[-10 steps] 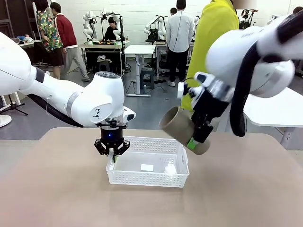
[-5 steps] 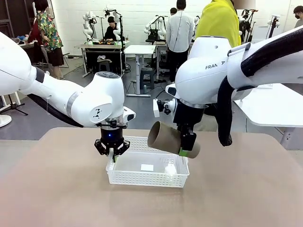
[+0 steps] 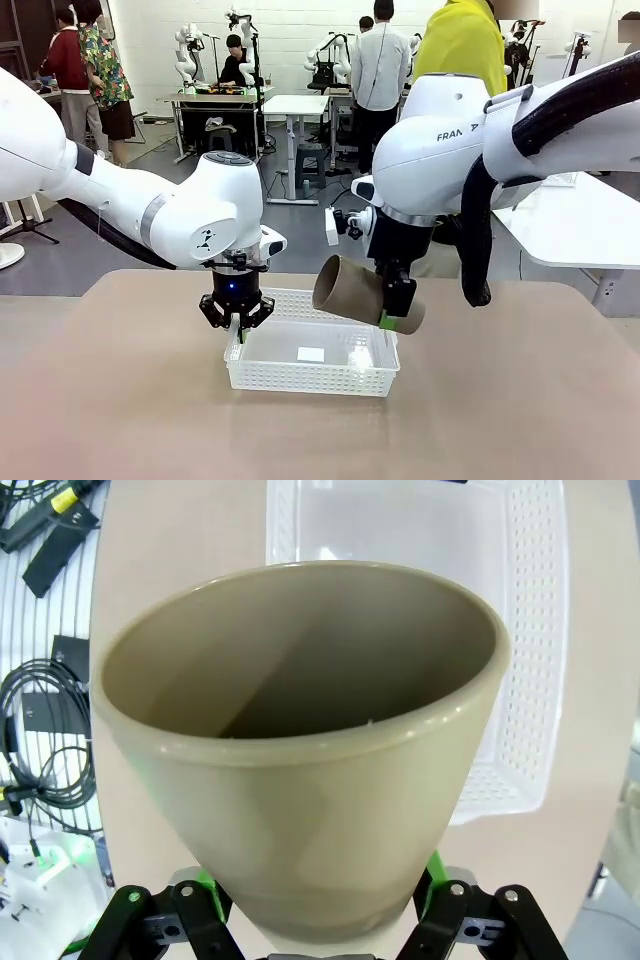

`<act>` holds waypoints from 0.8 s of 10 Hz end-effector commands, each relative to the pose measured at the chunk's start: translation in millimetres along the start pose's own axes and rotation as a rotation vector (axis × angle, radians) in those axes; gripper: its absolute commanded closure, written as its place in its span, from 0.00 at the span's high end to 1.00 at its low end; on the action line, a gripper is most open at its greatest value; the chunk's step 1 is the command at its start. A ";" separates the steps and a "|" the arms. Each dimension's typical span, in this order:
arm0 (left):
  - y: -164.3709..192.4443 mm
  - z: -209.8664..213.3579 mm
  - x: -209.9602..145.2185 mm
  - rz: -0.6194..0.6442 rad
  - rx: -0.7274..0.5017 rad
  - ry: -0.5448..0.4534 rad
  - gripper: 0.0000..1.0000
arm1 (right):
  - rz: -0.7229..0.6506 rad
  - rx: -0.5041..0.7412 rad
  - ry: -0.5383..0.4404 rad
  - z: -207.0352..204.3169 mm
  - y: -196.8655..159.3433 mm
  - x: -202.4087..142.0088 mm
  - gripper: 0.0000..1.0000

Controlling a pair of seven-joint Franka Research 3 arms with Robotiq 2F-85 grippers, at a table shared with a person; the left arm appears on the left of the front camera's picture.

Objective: Clean and organize the cups into the basket.
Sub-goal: Pick up the Organizing basket and move it to the center of the table, then pick up the Reusable plastic cup from the right side of the table and place it inside the Organizing basket.

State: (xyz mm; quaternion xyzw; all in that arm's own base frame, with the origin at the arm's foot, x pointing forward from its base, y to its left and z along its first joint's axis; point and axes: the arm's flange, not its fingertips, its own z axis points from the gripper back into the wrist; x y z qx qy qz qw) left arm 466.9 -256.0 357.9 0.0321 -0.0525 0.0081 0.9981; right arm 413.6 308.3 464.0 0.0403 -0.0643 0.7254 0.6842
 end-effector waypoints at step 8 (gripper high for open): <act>-1.1 0.4 -0.1 0.000 -0.001 -0.001 0.00 | -0.047 -0.062 0.104 -69.8 -10.6 60.6 0.81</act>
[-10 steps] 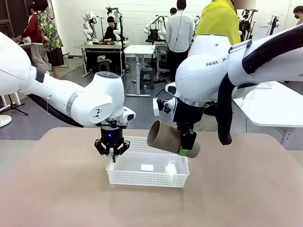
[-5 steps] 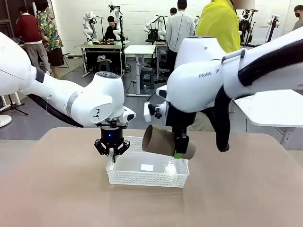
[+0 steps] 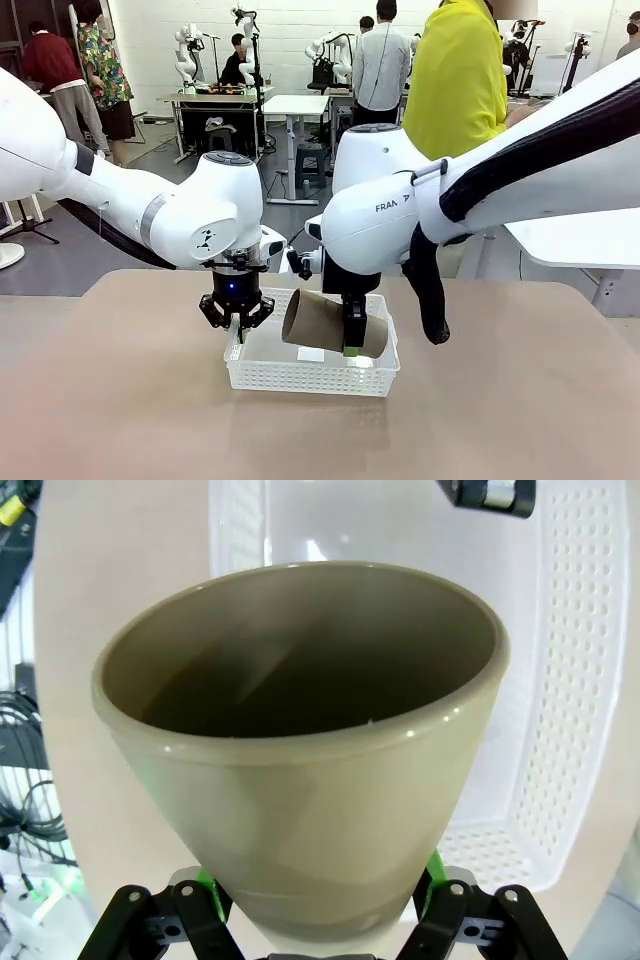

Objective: Clean and organize the cups into the basket.
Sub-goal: Pick up the Organizing basket and move it to the center of the table, then pick up the Reusable plastic cup from the right side of the table and place it inside the Organizing basket.

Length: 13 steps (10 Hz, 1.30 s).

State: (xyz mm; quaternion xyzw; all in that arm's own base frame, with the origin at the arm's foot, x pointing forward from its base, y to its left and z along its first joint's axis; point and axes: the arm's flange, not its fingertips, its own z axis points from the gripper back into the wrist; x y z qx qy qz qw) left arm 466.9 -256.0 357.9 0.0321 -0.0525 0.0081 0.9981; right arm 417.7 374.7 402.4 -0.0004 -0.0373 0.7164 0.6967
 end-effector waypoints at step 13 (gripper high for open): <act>-1.1 0.4 -0.1 0.000 -0.001 -0.001 0.00 | -0.029 0.068 -0.105 -61.7 -28.4 -31.7 0.81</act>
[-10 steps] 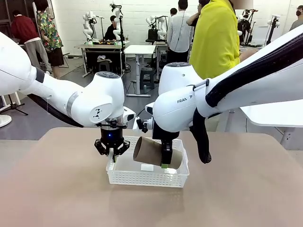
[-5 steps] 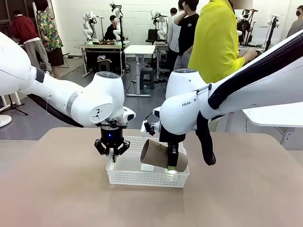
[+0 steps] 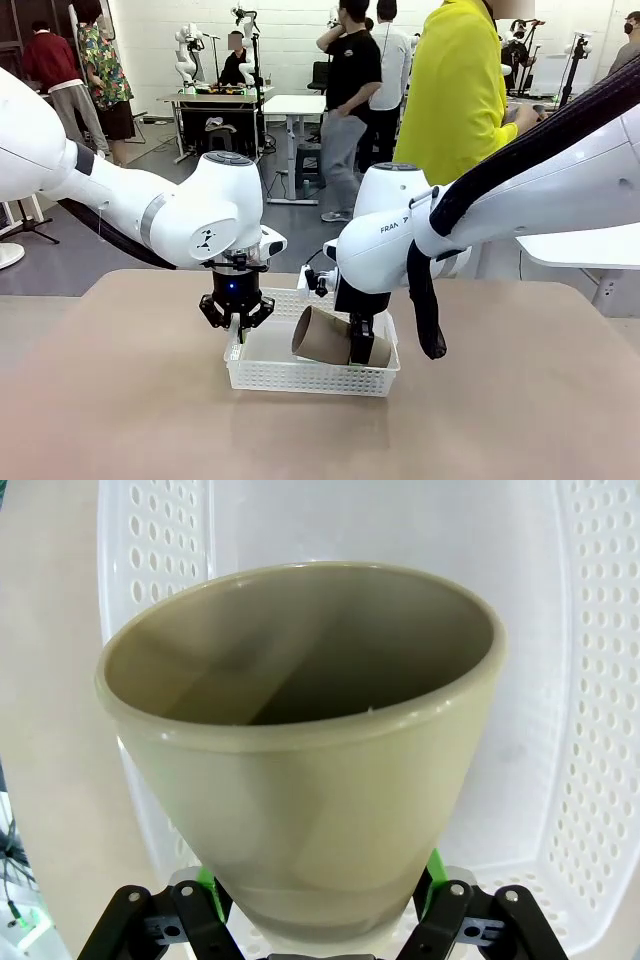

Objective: Clean and organize the cups into the basket.
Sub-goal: Pick up the Organizing basket and move it to the center of the table, then pick up the Reusable plastic cup from the right side of the table and place it inside the Organizing basket.

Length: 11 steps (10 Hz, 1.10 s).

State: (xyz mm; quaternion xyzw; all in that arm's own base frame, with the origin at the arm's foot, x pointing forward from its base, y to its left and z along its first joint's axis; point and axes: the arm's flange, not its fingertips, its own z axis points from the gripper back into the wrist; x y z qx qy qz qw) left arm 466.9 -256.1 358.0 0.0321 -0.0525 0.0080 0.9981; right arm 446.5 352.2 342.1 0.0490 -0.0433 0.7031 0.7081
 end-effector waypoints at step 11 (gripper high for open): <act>-1.0 0.3 -0.1 0.000 0.000 -0.001 0.00 | 0.012 0.039 -0.163 23.6 -0.3 -9.8 1.00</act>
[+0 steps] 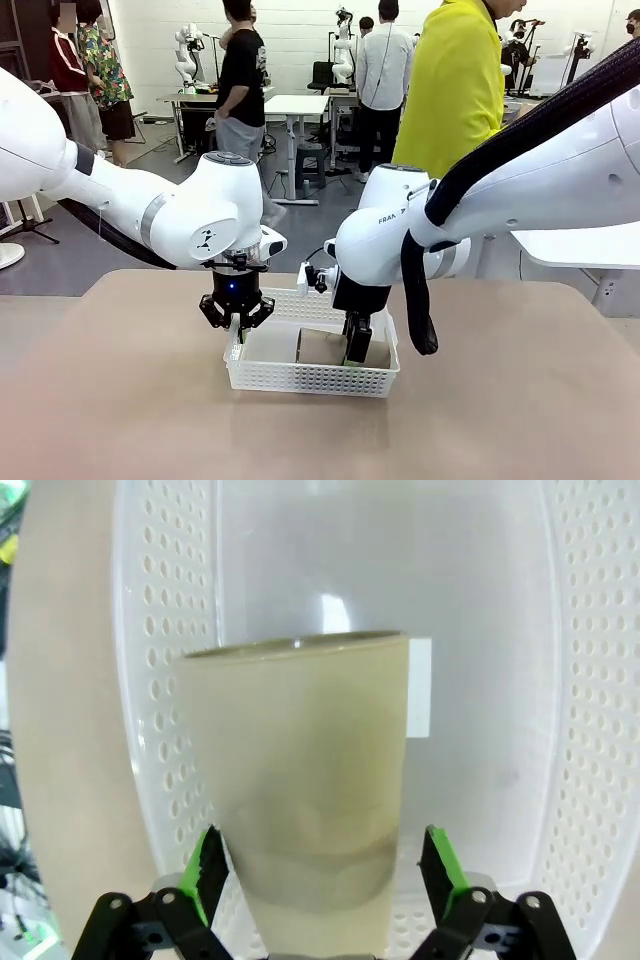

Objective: Clean and organize the cups into the basket.
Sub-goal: Pick up the Organizing basket and move it to the center of the table, then pick up the Reusable plastic cup from the right side of the table and place it inside the Organizing basket.

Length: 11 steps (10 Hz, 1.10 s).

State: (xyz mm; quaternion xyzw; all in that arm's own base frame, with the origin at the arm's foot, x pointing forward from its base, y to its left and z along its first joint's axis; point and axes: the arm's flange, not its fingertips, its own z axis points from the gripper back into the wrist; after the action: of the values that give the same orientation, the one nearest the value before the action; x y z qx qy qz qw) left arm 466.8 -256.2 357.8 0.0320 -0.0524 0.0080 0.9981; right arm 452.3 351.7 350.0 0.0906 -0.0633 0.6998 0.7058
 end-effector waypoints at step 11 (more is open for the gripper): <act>-0.9 0.5 0.0 0.000 0.000 -0.001 0.00 | -0.006 -0.011 -0.810 157.7 58.0 -305.3 1.00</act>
State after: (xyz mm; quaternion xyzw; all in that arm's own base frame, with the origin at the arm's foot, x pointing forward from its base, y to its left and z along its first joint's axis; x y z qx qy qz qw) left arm 466.9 -256.1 357.6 0.0321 -0.0522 0.0081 0.9981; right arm 387.5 32.2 447.7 0.3259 -0.3120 0.6227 0.6393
